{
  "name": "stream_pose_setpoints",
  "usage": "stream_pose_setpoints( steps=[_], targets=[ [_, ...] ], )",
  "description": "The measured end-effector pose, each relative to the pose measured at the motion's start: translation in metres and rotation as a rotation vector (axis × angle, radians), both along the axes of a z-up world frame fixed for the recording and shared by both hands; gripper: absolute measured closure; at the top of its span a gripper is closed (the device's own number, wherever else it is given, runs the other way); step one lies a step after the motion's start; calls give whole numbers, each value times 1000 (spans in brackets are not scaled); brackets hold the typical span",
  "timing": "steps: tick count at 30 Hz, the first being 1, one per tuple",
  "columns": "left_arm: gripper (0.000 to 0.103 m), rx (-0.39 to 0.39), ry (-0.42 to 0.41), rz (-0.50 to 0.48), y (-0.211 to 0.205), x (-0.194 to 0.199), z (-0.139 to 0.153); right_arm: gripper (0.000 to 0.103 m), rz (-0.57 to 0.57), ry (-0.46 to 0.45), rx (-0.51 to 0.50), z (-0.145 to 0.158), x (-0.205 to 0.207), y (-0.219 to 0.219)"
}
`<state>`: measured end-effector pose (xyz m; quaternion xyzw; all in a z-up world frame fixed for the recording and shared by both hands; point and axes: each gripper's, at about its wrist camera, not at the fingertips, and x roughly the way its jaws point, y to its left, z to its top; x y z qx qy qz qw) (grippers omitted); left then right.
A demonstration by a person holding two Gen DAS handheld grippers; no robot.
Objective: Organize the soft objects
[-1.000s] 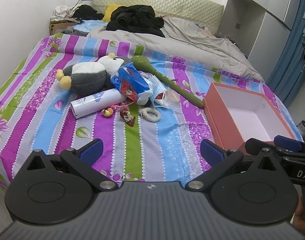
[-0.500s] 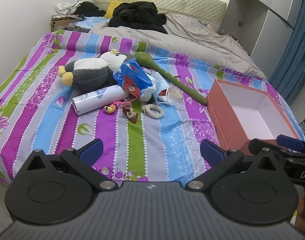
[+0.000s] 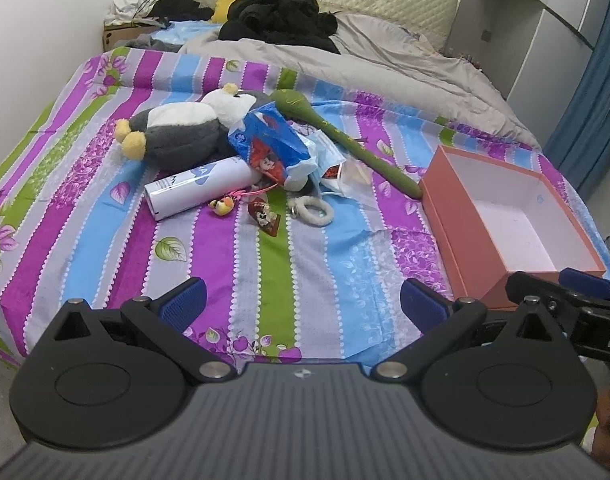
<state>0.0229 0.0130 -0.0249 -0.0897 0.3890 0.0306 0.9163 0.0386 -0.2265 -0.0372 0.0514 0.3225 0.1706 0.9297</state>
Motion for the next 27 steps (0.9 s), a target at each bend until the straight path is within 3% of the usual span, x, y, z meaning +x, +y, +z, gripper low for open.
stream_pose_setpoints(
  steps=[15, 27],
  targets=[
    [0, -3, 49, 19, 9, 41, -25, 0, 2, 28, 5, -9, 26, 2],
    [0, -28, 96, 55, 29, 97, -67, 0, 26, 132, -1, -34, 80, 15]
  ],
)
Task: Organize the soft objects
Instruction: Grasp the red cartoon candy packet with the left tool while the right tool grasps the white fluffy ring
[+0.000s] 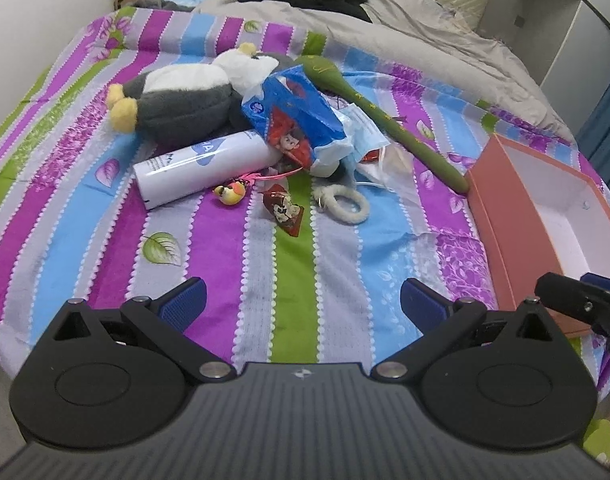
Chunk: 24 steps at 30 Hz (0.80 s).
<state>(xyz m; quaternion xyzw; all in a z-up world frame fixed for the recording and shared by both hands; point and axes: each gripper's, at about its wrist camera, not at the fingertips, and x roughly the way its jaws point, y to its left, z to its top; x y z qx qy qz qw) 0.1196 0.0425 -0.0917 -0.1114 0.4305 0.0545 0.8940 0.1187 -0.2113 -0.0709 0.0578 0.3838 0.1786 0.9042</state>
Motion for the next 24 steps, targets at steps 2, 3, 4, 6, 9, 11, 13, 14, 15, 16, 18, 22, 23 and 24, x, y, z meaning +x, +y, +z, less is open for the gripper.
stream_pose_setpoints(
  steps=[2, 3, 4, 6, 9, 11, 13, 14, 15, 16, 18, 22, 23, 24],
  targets=[
    [0, -32, 0, 1, 5, 10, -10, 0, 16, 10, -14, -5, 13, 5],
    [0, -40, 4, 4, 7, 16, -15, 0, 22, 16, -17, -7, 19, 7],
    [0, -45, 11, 10, 10, 22, -21, 0, 28, 21, -16, -9, 27, 9],
    [0, -46, 30, 22, 14, 35, -33, 0, 35, 26, -21, -12, 40, 14],
    [0, -68, 40, 24, 22, 52, -51, 0, 61, 32, -29, -22, 61, 23],
    [0, -78, 47, 33, 29, 64, -63, 5, 75, 61, -4, -32, 77, 28],
    [0, -81, 53, 38, 33, 76, -73, 11, 81, 95, 2, -44, 90, 33],
    [0, -87, 50, 39, 36, 81, -77, 16, 89, 111, 6, -51, 96, 36],
    [0, -93, 48, 41, 38, 86, -80, 19, 95, 125, 12, -56, 102, 39],
    [0, -102, 44, 43, 41, 92, -84, 24, 101, 139, 16, -63, 109, 43],
    [0, -115, 37, 44, 45, 100, -91, 26, 111, 166, 18, -74, 121, 49],
    [13, -131, 37, 44, 53, 117, -105, 26, 140, 206, 25, -94, 145, 64],
    [19, -137, 40, 42, 54, 121, -108, 26, 146, 208, 22, -98, 149, 68],
    [22, -142, 41, 39, 56, 125, -111, 26, 156, 210, 22, -102, 153, 73]
  ],
)
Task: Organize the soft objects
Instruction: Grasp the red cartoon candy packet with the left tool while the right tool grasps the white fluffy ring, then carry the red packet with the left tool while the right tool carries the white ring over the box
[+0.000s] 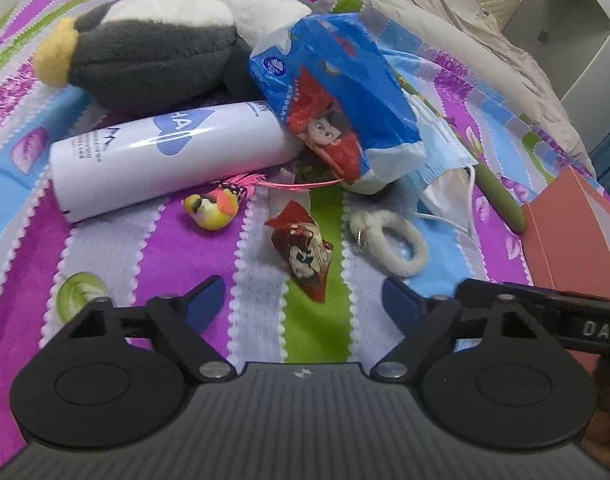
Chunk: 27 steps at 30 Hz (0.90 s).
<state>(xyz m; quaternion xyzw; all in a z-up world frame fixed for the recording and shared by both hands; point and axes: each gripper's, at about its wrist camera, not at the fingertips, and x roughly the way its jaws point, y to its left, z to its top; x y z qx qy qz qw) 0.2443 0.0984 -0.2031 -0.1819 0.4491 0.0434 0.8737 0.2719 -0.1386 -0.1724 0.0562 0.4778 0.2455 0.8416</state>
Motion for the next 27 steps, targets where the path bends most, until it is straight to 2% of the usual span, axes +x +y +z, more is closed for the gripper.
stream_pose_setpoints(
  steps=[4, 9, 12, 16, 17, 18, 20, 23, 27],
  targets=[
    [36, -51, -1, 8, 10, 12, -12, 34, 42, -17, -8, -14, 16, 15],
    [37, -97, -14, 21, 18, 24, -22, 35, 107, -84, -62, -29, 29, 30],
    [44, -124, -24, 17, 20, 31, -26, 35, 133, -82, -83, -42, 37, 37],
    [62, -131, -21, 20, 18, 38, -30, 35, 172, -111, -105, -51, 40, 44],
    [62, -134, -17, 21, 18, 40, -30, 35, 190, -124, -112, -51, 40, 47],
    [62, -136, -17, 23, 19, 40, -30, 38, 202, -131, -111, -51, 40, 49],
    [63, -139, -21, 26, 18, 40, -29, 76, 214, -128, -107, -50, 39, 53],
    [63, -130, -15, 30, 16, 37, -26, 85, 253, -129, -146, -47, 35, 60],
    [63, -131, -17, 27, 13, 29, -18, 89, 253, -114, -143, -42, 30, 58]
  ],
)
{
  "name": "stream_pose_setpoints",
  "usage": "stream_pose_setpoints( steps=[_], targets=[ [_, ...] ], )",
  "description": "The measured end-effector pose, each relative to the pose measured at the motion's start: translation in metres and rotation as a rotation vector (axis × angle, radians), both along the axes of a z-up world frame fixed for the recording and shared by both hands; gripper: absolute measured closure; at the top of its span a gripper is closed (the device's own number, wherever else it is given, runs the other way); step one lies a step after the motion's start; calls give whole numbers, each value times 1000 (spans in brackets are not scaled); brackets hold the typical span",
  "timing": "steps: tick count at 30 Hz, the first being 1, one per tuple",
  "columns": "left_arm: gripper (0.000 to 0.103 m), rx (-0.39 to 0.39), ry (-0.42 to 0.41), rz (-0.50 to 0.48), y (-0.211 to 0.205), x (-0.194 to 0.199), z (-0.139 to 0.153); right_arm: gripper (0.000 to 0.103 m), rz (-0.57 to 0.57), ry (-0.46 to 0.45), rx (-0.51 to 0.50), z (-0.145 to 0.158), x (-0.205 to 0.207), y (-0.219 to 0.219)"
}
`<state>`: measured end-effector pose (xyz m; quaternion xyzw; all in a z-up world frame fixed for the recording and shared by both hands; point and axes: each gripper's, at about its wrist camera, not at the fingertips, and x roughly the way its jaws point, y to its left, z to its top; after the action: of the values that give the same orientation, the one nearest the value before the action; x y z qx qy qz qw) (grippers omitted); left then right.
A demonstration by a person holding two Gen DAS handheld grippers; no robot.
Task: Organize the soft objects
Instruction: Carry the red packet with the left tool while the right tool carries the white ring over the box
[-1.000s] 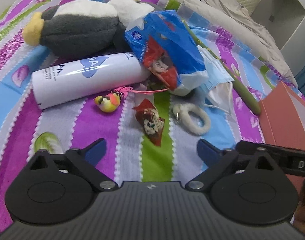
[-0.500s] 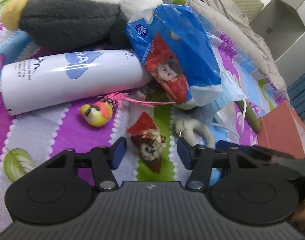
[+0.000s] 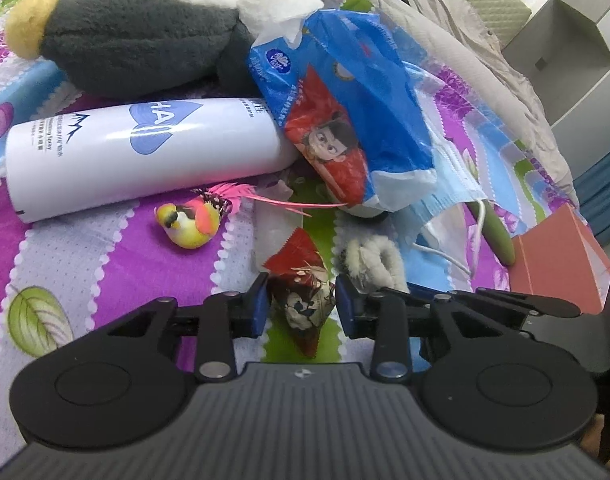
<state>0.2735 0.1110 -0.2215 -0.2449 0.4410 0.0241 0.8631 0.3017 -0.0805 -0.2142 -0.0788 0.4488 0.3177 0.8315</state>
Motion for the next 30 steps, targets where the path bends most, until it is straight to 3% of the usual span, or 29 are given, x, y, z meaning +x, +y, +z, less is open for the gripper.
stream_pose_setpoints(
  steps=[13, 30],
  targets=[
    [63, 26, -11, -56, -25, -47, 30, 89, -113, 21, 6, 29, -44, -36],
    [63, 96, -62, -185, -79, -105, 80, 91, -234, -40, 41, 78, -127, -92]
  ],
)
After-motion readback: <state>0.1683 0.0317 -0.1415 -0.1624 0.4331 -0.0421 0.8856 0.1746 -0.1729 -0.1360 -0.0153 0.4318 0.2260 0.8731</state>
